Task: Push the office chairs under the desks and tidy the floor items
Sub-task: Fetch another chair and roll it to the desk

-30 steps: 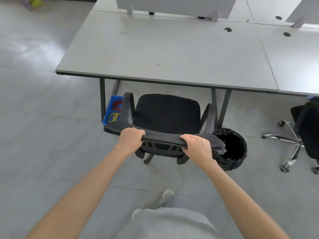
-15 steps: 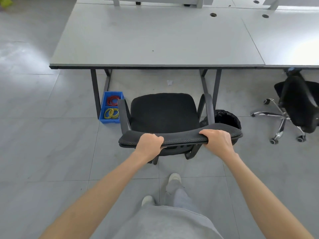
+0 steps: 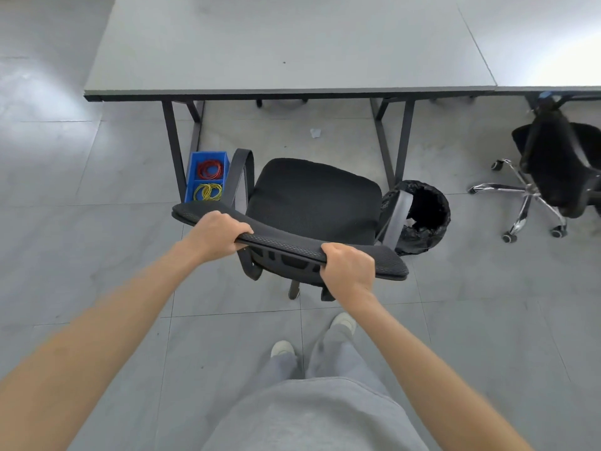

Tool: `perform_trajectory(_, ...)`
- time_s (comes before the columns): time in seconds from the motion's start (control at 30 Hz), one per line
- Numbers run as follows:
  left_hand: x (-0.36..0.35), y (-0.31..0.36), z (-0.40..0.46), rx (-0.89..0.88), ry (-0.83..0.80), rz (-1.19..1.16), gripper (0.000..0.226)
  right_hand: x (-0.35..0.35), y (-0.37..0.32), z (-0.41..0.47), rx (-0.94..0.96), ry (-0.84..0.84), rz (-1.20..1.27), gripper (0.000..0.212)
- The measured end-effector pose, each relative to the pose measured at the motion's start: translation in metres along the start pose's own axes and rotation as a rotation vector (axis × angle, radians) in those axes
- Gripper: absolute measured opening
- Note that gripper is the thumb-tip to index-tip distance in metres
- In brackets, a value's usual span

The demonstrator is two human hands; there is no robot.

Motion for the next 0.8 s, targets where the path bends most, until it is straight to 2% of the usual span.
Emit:
perform_trajectory(0.2, 0.001, 0.031, 0.000, -0.005, 0.030, 0.025, 0.029, 0.013, 0.028, 0.010, 0.120, 0.078, 0.010, 0.018)
perform_trajectory(0.3, -0.003, 0.066, 0.008, -0.001, -0.002, 0.075, 0.037, 0.020, 0.065, 0.021, 0.148, 0.060, -0.001, 0.020)
perform_trajectory(0.43, -0.015, 0.116, 0.020, -0.008, -0.066, 0.158, 0.032, 0.026, 0.113, 0.035, 0.161, -0.032, -0.033, 0.027)
perform_trajectory(0.5, -0.018, 0.130, 0.020, -0.008, -0.074, 0.176, 0.032, 0.027, 0.124, 0.038, 0.177, -0.022, -0.025, 0.028)
perform_trajectory(0.63, -0.023, 0.123, 0.013, 0.019, -0.087, 0.132, 0.029, 0.025, 0.122, 0.033, 0.205, 0.054, 0.012, 0.018)
perform_trajectory(0.8, -0.020, 0.096, 0.020, -0.102, -0.006, 0.197, 0.025, 0.015, 0.110, 0.039, 0.247, 0.082, 0.032, 0.017)
Point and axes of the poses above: each hand's wrist, its own z-axis towards the middle knuckle, its own x-axis out of the back of the hand, y = z × x, the point moved 6 cm from there along z, towards the middle knuckle, and after that the axes turned 14 degrees about y, right-handed, at the moved point
